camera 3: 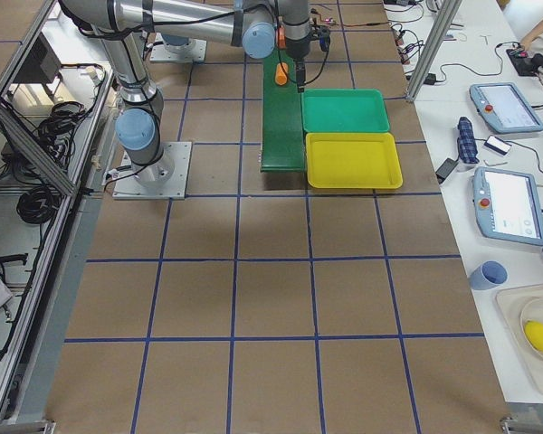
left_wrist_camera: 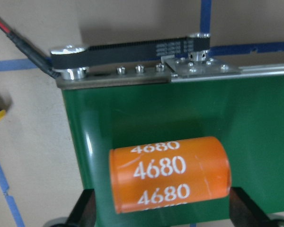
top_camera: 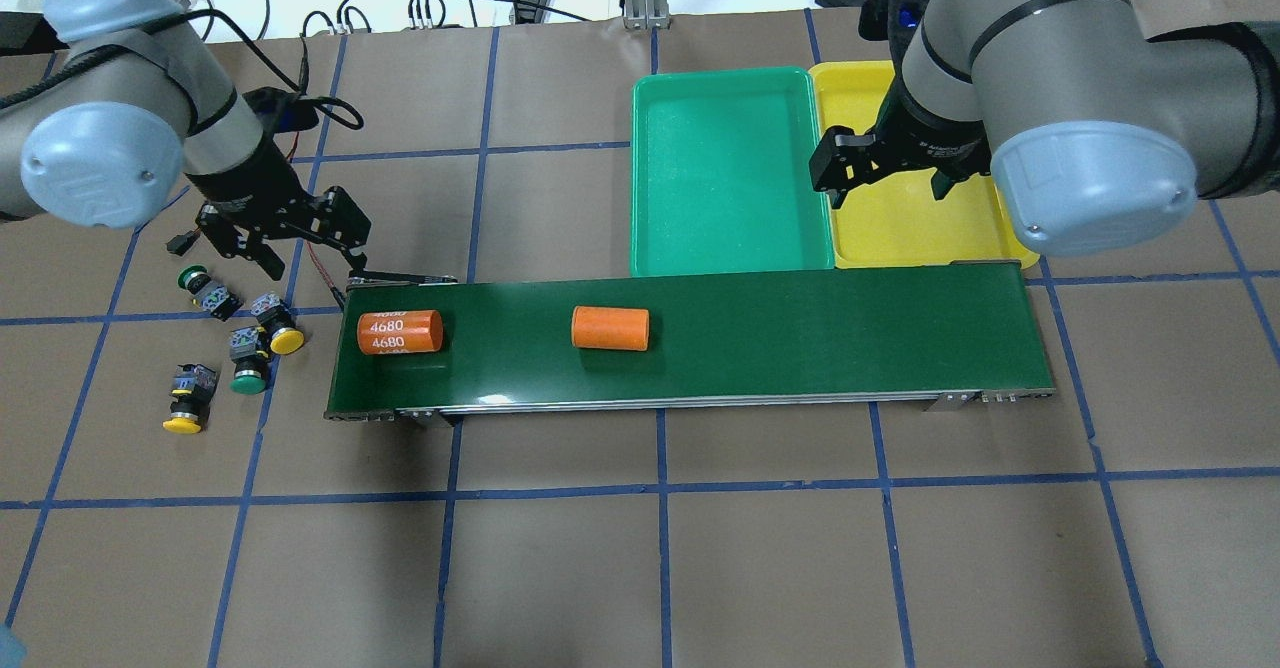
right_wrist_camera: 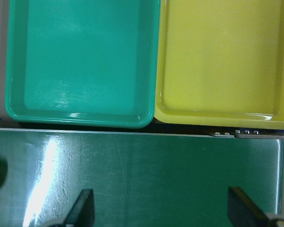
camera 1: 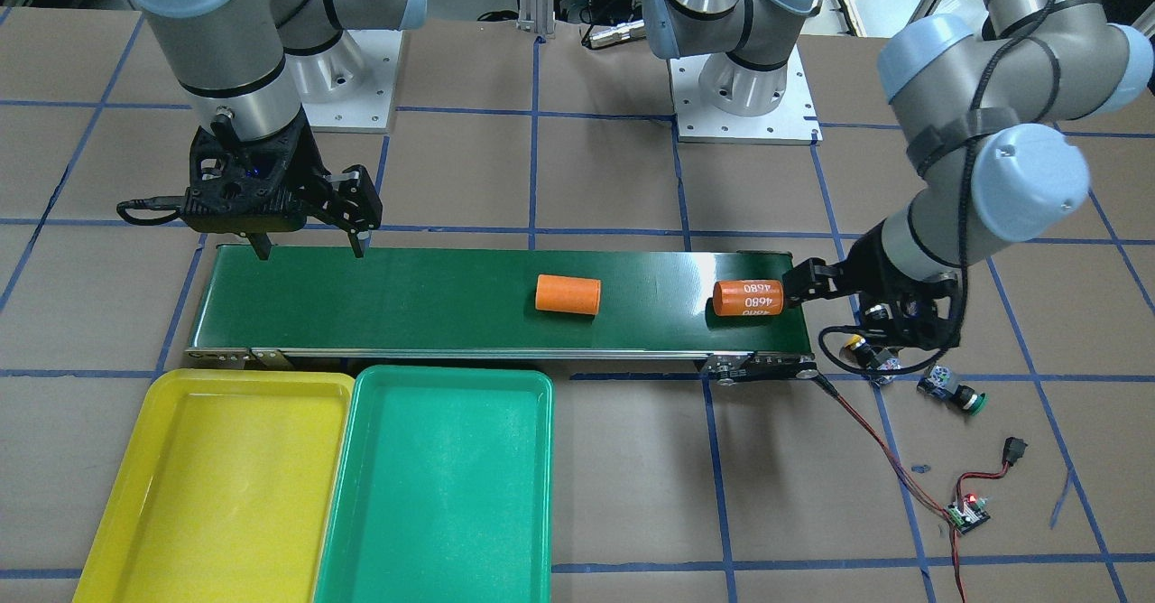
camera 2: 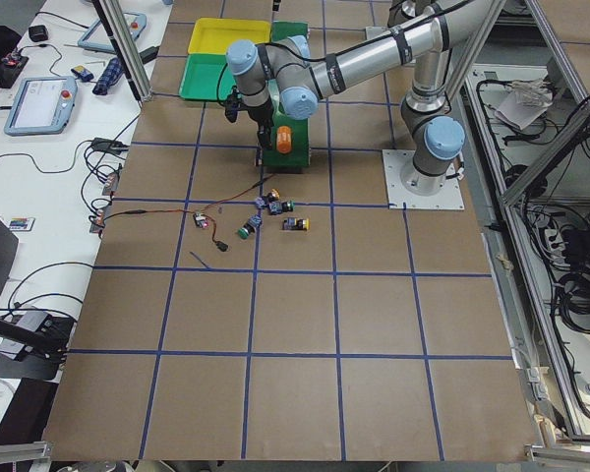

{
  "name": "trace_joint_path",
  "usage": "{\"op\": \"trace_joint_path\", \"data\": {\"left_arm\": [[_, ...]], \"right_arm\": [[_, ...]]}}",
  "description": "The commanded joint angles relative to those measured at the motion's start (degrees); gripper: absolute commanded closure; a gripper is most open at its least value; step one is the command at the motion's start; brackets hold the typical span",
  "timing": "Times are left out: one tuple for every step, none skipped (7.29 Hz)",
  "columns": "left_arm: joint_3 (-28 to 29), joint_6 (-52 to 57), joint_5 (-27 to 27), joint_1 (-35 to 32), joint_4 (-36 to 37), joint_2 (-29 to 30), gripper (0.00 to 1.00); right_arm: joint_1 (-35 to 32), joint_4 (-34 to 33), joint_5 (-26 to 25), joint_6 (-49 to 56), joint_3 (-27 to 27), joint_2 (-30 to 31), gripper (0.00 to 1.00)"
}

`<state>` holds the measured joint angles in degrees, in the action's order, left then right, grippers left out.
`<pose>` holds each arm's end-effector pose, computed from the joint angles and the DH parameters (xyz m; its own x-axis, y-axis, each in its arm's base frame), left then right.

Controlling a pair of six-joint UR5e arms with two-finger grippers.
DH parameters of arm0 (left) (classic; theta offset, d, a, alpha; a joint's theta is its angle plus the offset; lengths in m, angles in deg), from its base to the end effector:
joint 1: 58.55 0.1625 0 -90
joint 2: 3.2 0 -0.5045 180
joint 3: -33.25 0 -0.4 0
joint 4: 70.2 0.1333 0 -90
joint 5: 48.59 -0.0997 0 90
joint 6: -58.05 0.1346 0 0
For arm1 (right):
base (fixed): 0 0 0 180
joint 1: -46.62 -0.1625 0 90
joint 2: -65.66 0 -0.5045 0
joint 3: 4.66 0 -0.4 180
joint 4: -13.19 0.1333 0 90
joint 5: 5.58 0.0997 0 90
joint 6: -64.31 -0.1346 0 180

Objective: Sort buttons by color to trays
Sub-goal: 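Place the second orange cylinder on the belt and open the left gripper, then grasp the green-capped push button with the left gripper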

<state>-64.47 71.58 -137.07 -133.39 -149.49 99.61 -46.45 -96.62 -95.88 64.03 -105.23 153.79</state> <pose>0.0148 -0.5780 0.3646 -0.9972 -0.0359 0.0653 -0.0251 0.9868 0.1597 0.1604 -0.5154 0.4599 -0.9988 -0.0480 0.0046 -0.0482 0.9906 -0.1283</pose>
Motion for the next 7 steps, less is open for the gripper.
{"op": "trace_joint_path", "data": {"left_arm": [[1.91,4.38,-0.29,7.67,5.07,1.69,0.00],[1.83,4.57,-0.11,9.44,7.98,2.65,0.00],[1.91,4.66,-0.20,10.06,9.84,4.23,0.00],[1.74,5.01,-0.29,11.03,13.51,6.07,0.00],[1.74,6.14,-0.29,12.52,13.81,8.27,0.00],[2.09,6.15,-0.11,14.53,14.25,10.38,0.00],[1.48,6.15,-0.20,15.16,18.86,12.31,0.00]], "right_arm": [[0.00,-0.23,0.03,0.10,0.02,-0.15,0.00],[0.00,-0.23,0.03,0.02,0.02,-0.07,0.00],[0.00,-0.32,0.12,-0.07,0.02,-0.15,0.00],[0.00,-0.32,0.03,-0.07,-0.06,-0.15,0.00],[0.00,-0.32,0.03,-0.07,-0.06,-0.24,0.00],[0.00,-0.32,0.03,0.01,-0.15,-0.24,0.00],[0.00,-0.32,0.12,-0.07,-0.15,-0.24,0.00]]}}
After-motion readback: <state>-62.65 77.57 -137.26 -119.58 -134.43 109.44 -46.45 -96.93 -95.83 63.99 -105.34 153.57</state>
